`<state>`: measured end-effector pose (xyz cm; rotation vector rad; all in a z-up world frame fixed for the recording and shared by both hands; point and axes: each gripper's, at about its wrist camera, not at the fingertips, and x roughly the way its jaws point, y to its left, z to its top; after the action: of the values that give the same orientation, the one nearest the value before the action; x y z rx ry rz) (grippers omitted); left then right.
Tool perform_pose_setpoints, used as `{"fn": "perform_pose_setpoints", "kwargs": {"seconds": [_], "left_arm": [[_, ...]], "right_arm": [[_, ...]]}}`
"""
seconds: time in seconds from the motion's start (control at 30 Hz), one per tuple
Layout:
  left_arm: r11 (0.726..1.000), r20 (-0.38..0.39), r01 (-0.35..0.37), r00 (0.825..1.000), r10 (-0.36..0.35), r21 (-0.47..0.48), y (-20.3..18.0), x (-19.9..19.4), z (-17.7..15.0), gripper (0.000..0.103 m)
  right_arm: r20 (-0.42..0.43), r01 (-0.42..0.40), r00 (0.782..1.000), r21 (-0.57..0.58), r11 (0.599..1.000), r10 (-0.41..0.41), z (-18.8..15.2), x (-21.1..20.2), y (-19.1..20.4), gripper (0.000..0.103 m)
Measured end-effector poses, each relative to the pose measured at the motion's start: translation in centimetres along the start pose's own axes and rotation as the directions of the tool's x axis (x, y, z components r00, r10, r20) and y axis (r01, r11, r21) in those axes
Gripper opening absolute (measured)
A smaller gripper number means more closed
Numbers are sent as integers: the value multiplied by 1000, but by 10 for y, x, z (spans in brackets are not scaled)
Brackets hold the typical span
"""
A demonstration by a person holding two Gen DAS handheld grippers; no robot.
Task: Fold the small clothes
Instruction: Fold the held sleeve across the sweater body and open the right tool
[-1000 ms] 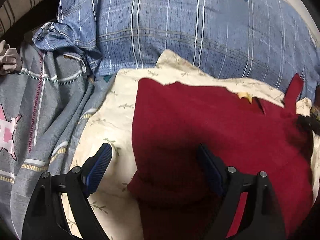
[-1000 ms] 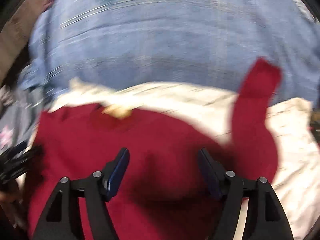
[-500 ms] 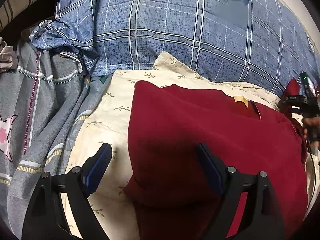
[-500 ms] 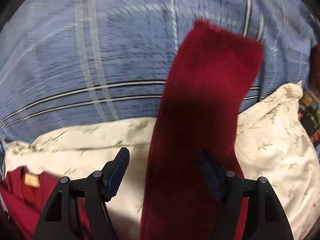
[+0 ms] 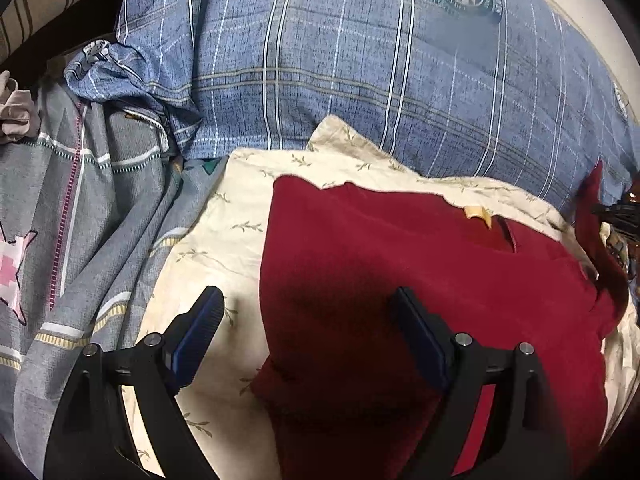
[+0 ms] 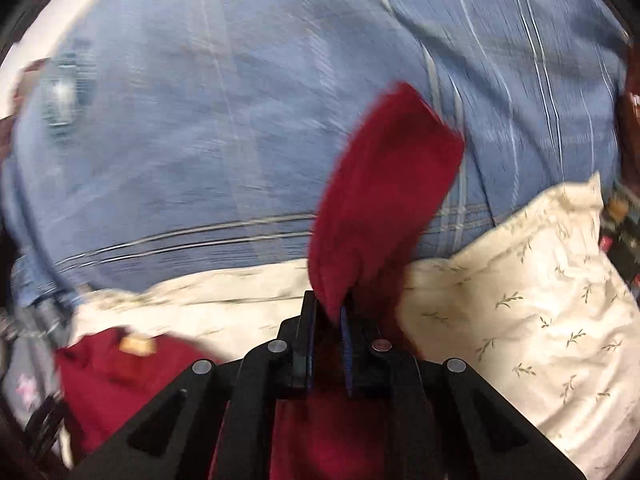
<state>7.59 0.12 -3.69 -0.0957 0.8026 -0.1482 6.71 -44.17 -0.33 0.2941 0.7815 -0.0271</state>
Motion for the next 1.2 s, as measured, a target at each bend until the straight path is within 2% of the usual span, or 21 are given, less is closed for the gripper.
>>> {"fn": "perform_pose_setpoints", "kwargs": {"seconds": [0.13,0.2,0.23,0.33,0.5,0.53,0.6,0.63,0.7,0.8,0.9,1.0,1.13,1.2], "left_arm": [[1000,27,14,1000,-13,-24,5,-7,3,87],[999,34,26,999,-25,-47,10,-8,4,87],[998,35,32,999,-30,-60,13,-9,5,87],[994,37,45,998,-41,-98,21,-9,6,87],[991,49,69,997,-64,-111,21,-9,6,87],[990,50,83,996,-78,-111,20,-9,6,87],[987,49,117,992,-112,-111,19,-10,6,87],[983,51,142,989,-137,-112,18,-11,6,87],[977,64,181,982,-175,-111,15,-14,8,87],[971,77,220,974,-213,-93,8,-17,9,88],[955,53,276,961,-272,-106,2,-14,10,89],[956,38,274,962,-272,-102,-7,-11,15,89],[953,23,291,957,-290,-86,-30,1,23,89],[956,-17,286,958,-288,-64,-44,16,25,89]], "right_arm": [[29,-112,993,-152,982,118,-13,-51,63,10],[18,-165,985,-226,960,174,-22,-58,95,10],[-3,-202,978,-276,940,209,-30,-55,120,10],[-82,-292,956,-345,892,281,-59,-35,159,10],[-225,-294,950,-397,870,219,-123,22,202,10],[-245,-280,951,-420,863,190,-135,32,204,10],[-240,-270,954,-437,858,178,-146,38,205,17],[-235,-281,952,-423,862,195,-147,33,200,20],[-235,-307,945,-390,868,228,-146,24,194,36],[-210,-317,944,-355,879,255,-144,2,173,46],[-170,-316,947,-318,894,274,-147,-18,160,51],[-114,-286,958,-288,914,264,-151,-36,144,55],[-76,-238,971,-216,947,227,-154,-58,103,60],[-63,-205,978,-175,963,196,-154,-63,85,64]]}}
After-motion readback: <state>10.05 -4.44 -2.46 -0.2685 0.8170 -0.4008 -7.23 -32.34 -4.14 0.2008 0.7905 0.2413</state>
